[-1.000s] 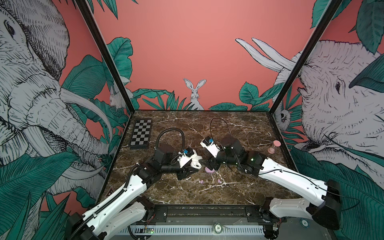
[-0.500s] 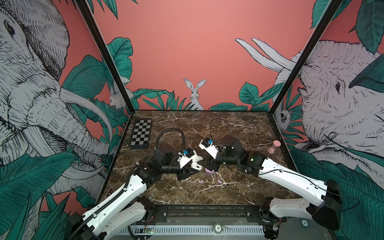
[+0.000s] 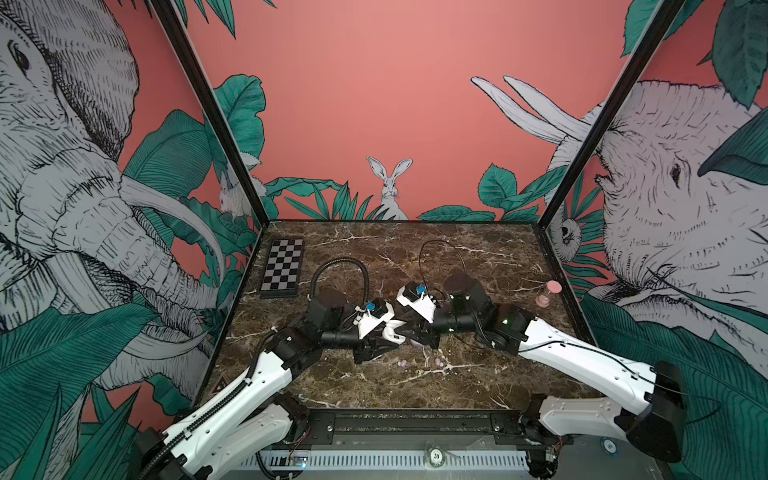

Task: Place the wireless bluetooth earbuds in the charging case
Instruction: 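Push the white case lid open with the right gripper while the left gripper holds it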

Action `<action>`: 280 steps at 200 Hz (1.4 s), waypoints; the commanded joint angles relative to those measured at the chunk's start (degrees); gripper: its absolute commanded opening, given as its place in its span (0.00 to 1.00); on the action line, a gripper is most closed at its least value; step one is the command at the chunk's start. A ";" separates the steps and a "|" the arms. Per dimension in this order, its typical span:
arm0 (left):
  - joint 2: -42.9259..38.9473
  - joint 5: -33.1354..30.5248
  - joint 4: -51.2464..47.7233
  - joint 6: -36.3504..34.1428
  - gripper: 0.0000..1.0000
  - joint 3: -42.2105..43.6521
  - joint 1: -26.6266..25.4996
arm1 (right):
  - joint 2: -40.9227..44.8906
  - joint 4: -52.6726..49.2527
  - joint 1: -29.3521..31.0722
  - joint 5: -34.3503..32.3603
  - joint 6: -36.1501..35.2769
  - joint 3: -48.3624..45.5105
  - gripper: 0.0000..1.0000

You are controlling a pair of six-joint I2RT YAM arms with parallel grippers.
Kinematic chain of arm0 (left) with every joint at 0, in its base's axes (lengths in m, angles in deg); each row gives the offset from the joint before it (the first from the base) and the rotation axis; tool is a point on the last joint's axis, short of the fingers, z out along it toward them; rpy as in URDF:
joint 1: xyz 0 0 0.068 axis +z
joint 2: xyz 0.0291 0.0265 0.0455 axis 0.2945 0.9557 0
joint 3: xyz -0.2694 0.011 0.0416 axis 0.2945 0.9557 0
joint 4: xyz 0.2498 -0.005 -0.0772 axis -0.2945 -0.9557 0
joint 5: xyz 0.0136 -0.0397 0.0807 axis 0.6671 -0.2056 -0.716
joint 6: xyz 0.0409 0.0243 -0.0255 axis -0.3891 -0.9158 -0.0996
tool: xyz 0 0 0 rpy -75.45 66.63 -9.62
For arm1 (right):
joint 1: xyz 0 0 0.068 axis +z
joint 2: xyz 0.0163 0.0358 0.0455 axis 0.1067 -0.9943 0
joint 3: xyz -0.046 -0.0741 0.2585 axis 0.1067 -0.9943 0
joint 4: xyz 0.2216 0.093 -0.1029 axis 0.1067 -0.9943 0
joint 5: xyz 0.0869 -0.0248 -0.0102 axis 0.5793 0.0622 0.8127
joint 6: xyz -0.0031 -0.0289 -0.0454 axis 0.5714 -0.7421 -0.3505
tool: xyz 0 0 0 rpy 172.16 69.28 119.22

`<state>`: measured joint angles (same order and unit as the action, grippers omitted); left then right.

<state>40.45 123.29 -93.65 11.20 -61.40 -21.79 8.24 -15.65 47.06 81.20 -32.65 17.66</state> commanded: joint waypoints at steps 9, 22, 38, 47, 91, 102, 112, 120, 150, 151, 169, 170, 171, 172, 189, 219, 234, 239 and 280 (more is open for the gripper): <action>-0.68 2.79 1.29 -0.47 0.00 0.86 -0.20 | 1.00 2.27 -0.03 1.70 -1.02 -0.42 0.31; -0.70 2.80 1.41 -0.48 0.00 0.96 -0.19 | 1.02 2.12 -0.06 1.44 -1.20 -0.27 0.29; -0.90 2.78 1.52 -0.56 0.00 1.19 -0.17 | 1.05 2.10 -0.04 1.52 -1.40 -0.31 0.26; -0.86 2.83 1.65 -0.55 0.00 1.27 -0.20 | 1.09 2.11 -0.06 1.57 -1.44 -0.29 0.25; -0.72 2.40 1.86 -0.55 0.00 1.32 -0.17 | 1.49 2.03 -0.06 2.53 -1.94 -0.43 0.20; -0.88 1.59 2.20 -0.23 0.00 1.47 -0.15 | 1.64 1.96 -0.14 2.73 -2.02 -0.43 0.20; -1.00 1.29 2.19 -0.15 0.00 1.62 -0.13 | 1.67 2.03 -0.03 2.84 -2.03 -0.37 0.20; -1.15 1.07 2.33 0.05 0.00 1.63 -0.19 | 1.75 2.07 -0.05 2.88 -2.01 -0.40 0.20; -1.40 0.07 2.65 0.41 0.00 1.69 -0.18 | 2.20 2.11 -0.10 3.60 -2.06 -0.39 0.16; -1.42 0.07 2.62 0.46 0.00 1.70 -0.19 | 2.19 2.11 -0.06 3.62 -2.09 -0.38 0.16; -1.28 -0.36 2.61 0.59 0.08 1.69 -0.15 | 2.36 2.11 -0.05 3.55 -2.07 -0.36 0.14; -1.32 -0.36 2.60 0.59 0.09 1.66 -0.13 | 2.41 2.11 -0.08 3.55 -2.09 -0.41 0.14; -1.33 -0.41 2.60 0.64 0.09 1.69 -0.12 | 2.39 2.07 -0.05 3.54 -2.11 -0.43 0.14; -1.30 -0.38 2.60 0.66 0.10 1.70 -0.16 | 2.38 2.09 -0.03 3.54 -2.11 -0.44 0.14; -1.36 -1.10 2.69 0.80 0.20 1.70 -0.15 | 2.37 1.77 -0.03 3.63 -2.12 -0.19 0.11; -1.41 -1.91 2.69 1.00 0.39 1.72 -0.11 | 2.58 1.77 -0.02 3.19 -2.38 -0.14 0.08; -1.51 -2.47 2.85 1.30 0.49 1.80 -0.15 | 2.64 1.72 -0.10 2.70 -2.36 -0.01 0.06; -1.55 -2.59 2.84 1.24 0.51 1.80 -0.18 | 2.72 1.75 -0.03 2.58 -2.45 -0.04 0.06; -2.54 -4.05 3.21 1.94 0.62 2.13 -0.21 | 2.89 1.74 -0.05 -0.54 -2.65 0.01 0.03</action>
<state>38.88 122.99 -92.12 12.44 -60.38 -22.38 9.51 -16.02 46.62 80.40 -36.39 17.66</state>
